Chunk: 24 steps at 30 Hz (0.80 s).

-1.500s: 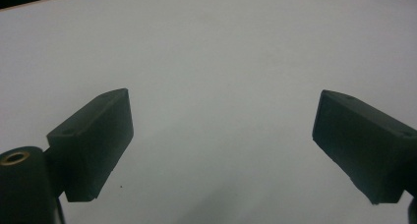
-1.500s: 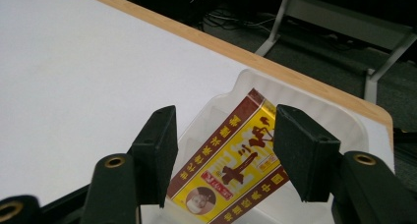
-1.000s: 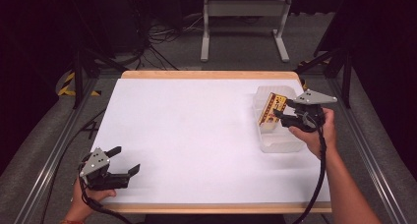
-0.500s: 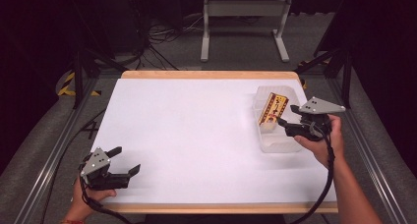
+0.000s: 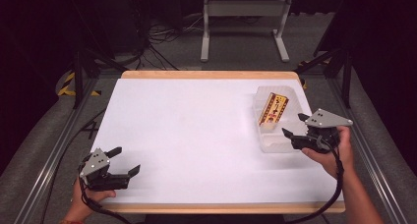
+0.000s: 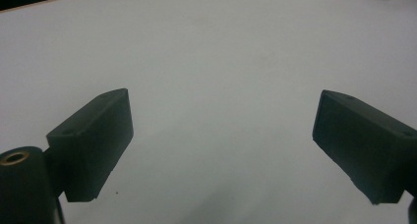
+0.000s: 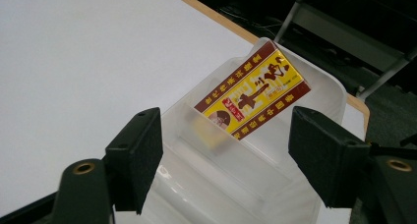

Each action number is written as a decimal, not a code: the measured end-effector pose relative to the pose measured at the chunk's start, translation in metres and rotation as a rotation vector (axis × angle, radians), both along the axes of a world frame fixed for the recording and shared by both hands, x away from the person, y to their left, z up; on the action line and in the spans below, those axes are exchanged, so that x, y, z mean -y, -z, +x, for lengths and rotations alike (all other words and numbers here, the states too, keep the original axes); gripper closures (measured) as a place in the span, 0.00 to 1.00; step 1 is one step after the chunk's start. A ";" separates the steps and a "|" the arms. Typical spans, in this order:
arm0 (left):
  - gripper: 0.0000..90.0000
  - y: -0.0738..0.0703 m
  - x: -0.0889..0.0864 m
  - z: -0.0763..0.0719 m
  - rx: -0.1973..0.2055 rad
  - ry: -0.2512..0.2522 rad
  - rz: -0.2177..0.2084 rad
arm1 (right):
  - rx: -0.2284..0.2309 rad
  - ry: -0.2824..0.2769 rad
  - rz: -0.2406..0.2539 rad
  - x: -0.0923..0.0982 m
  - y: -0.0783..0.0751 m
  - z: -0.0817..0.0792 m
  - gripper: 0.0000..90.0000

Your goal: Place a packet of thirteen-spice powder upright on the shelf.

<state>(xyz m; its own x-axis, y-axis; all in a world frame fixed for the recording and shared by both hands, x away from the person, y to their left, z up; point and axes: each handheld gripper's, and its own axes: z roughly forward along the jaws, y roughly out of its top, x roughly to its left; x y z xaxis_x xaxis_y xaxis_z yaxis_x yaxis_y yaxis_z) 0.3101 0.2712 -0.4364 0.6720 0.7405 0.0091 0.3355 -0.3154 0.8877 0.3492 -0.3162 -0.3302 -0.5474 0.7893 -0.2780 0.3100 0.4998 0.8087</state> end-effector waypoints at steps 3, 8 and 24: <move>0.10 0.000 0.000 0.000 -0.002 0.005 0.006 | 0.002 -0.002 -0.011 0.002 0.004 -0.005 0.32; 0.10 0.001 0.000 0.000 -0.007 0.001 -0.003 | 0.002 -0.003 -0.026 0.004 0.013 -0.013 0.30; 0.09 0.001 0.001 0.001 -0.006 0.007 0.001 | -0.010 -0.020 -0.072 0.011 0.035 -0.035 0.25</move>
<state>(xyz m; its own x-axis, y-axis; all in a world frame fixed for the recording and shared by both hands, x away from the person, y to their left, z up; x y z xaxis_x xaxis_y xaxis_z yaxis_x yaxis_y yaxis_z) 0.3106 0.2704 -0.4374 0.6774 0.7356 0.0056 0.3384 -0.3183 0.8855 0.3146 -0.3272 -0.3651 -0.5659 0.7562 -0.3284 0.3070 0.5630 0.7673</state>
